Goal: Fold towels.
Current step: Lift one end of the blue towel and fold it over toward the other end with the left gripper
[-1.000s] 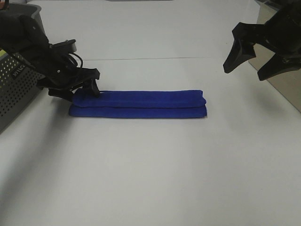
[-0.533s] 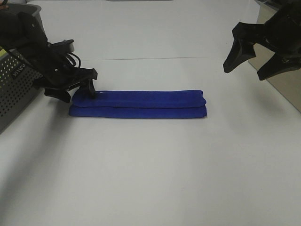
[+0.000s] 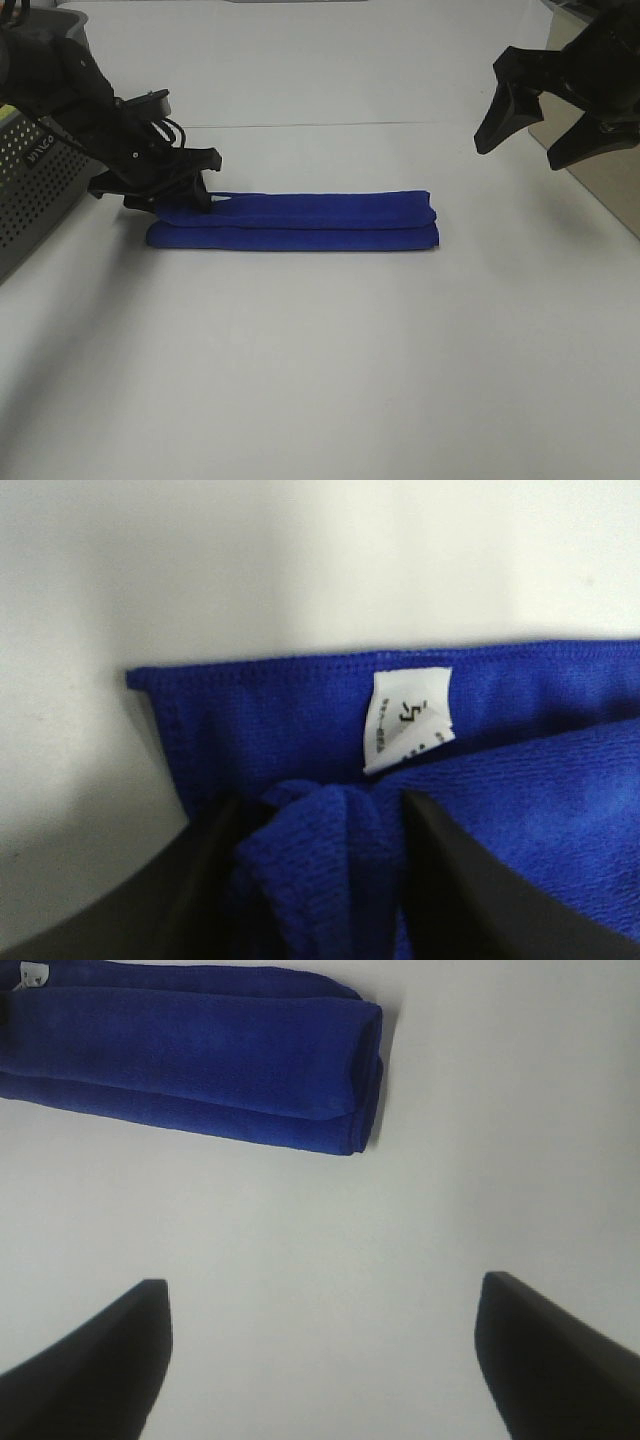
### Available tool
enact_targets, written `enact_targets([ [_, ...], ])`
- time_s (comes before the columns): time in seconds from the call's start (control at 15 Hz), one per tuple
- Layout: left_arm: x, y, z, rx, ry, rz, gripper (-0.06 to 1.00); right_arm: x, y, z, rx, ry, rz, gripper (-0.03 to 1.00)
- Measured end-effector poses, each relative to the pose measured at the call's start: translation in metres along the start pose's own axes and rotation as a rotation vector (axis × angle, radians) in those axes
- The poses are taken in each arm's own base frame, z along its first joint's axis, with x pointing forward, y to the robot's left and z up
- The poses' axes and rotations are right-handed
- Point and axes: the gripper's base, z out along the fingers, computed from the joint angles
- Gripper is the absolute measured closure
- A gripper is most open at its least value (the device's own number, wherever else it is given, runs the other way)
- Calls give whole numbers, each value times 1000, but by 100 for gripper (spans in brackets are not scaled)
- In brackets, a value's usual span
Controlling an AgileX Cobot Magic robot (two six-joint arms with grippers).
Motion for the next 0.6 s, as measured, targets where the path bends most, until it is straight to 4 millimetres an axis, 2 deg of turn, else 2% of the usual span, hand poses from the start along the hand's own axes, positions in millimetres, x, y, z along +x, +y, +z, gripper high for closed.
enact_targets([
  [0.2, 1, 3, 1, -32, 10, 1, 82, 0, 0, 0, 0, 0, 0, 19],
  [0.47, -2, 3, -8, -72, 37, 49, 84, 0, 0, 0, 0, 0, 0, 19],
  [0.6, -10, 0, -33, -140, 41, 110, 84, 0, 0, 0, 0, 0, -1, 19],
])
